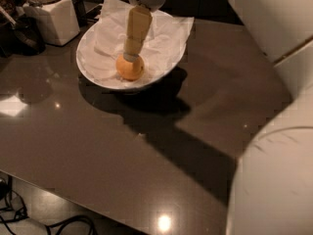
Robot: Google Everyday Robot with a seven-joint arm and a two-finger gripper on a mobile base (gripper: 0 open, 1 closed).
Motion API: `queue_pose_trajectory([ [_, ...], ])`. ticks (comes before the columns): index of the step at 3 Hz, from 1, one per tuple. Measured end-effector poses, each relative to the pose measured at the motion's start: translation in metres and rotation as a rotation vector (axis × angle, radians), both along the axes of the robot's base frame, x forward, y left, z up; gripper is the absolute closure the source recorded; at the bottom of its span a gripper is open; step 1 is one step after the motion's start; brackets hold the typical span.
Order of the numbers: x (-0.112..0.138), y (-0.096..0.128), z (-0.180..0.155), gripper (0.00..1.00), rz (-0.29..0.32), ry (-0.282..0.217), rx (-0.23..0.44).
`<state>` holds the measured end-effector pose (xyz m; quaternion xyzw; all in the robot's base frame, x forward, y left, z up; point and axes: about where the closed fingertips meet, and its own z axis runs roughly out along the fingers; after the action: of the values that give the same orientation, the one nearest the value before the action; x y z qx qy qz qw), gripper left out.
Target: Pick orange from white bowl
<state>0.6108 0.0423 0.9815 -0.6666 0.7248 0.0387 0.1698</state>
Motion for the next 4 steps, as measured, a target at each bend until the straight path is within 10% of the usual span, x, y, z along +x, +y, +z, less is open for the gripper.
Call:
queue_pose_trajectory([
  [4,0.041,0.034,-0.061,0.11,-0.050,0.168,0.025],
])
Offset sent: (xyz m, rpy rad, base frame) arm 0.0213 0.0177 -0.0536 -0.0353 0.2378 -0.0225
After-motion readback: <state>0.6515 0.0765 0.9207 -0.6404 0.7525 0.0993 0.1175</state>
